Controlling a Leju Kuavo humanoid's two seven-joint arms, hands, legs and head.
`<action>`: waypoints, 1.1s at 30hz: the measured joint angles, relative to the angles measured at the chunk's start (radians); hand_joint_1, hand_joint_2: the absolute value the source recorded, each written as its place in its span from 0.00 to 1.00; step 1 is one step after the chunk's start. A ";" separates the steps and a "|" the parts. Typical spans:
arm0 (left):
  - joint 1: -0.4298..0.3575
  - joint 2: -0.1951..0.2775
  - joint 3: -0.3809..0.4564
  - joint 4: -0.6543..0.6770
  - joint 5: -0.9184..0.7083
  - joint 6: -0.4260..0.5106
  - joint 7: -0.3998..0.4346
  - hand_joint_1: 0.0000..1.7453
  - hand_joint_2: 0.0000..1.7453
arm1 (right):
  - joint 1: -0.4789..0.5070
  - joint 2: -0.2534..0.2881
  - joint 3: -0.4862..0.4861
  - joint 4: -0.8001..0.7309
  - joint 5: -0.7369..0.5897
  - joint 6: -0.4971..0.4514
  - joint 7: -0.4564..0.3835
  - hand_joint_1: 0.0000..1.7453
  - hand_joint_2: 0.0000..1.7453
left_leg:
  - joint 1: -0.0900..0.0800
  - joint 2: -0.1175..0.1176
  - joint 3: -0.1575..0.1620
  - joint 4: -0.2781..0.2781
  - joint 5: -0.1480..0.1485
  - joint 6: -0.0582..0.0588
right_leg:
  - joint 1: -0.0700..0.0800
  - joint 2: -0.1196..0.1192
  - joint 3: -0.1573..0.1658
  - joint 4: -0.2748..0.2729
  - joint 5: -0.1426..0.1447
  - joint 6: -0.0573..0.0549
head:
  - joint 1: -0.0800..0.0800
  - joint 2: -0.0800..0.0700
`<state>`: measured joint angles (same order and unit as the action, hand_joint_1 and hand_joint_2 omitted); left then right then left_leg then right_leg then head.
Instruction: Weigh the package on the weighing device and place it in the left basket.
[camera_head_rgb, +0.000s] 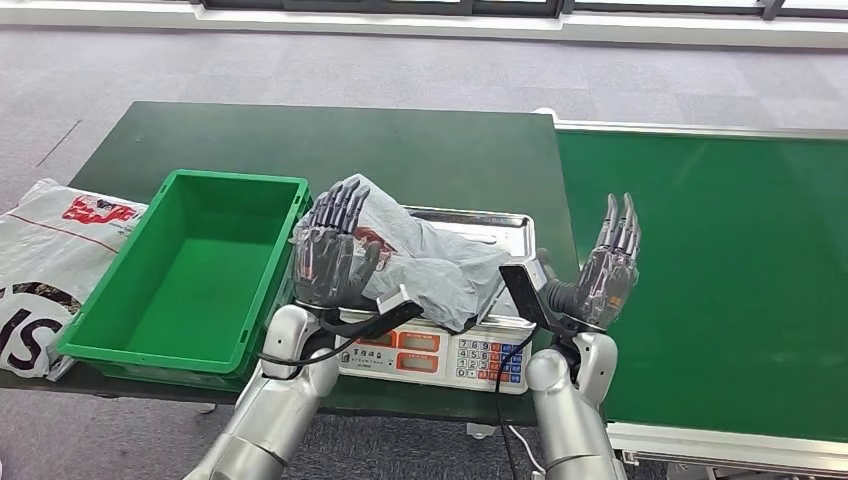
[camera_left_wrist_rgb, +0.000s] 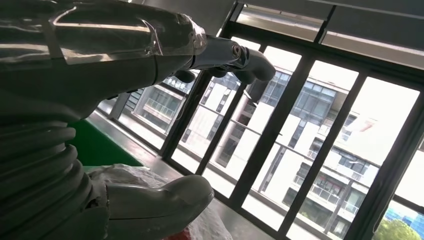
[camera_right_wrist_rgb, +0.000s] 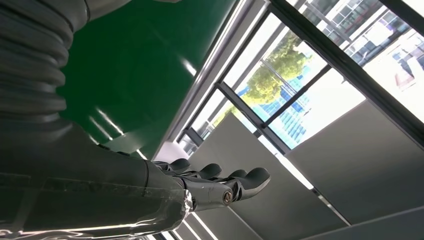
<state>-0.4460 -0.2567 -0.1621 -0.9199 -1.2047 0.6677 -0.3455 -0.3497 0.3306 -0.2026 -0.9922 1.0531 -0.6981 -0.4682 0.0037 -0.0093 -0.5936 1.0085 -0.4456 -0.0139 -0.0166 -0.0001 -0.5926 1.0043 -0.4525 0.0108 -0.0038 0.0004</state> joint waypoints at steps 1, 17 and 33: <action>-0.025 -0.003 0.000 0.035 0.000 -0.003 0.002 0.00 1.00 | 0.000 0.000 0.000 0.000 0.000 0.000 -0.001 0.00 1.00 | 0.000 0.000 0.000 0.000 0.000 0.000 | 0.000 0.000 0.000 0.000 0.000 0.000 | 0.000 0.000; -0.333 -0.032 0.217 0.412 0.433 -0.443 -0.099 0.00 1.00 | -0.007 0.001 0.000 0.027 -0.014 0.000 -0.039 0.00 1.00 | 0.000 0.000 0.000 0.000 0.002 0.000 | 0.000 0.001 -0.001 0.000 0.002 0.000 | 0.000 0.000; -0.365 -0.067 0.331 0.527 0.572 -0.665 -0.054 0.00 1.00 | -0.010 0.002 0.026 0.023 -0.017 0.000 0.058 0.00 1.00 | 0.000 0.000 0.000 0.000 0.002 0.000 | 0.000 0.001 -0.001 0.000 0.002 0.000 | 0.000 0.000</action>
<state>-0.8109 -0.3237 0.1687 -0.3928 -0.6323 0.0024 -0.3990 -0.3595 0.3323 -0.1763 -0.9689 1.0357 -0.6985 -0.4100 0.0036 -0.0089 -0.5938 1.0086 -0.4437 -0.0141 -0.0167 0.0008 -0.5936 1.0044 -0.4508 0.0106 -0.0039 0.0004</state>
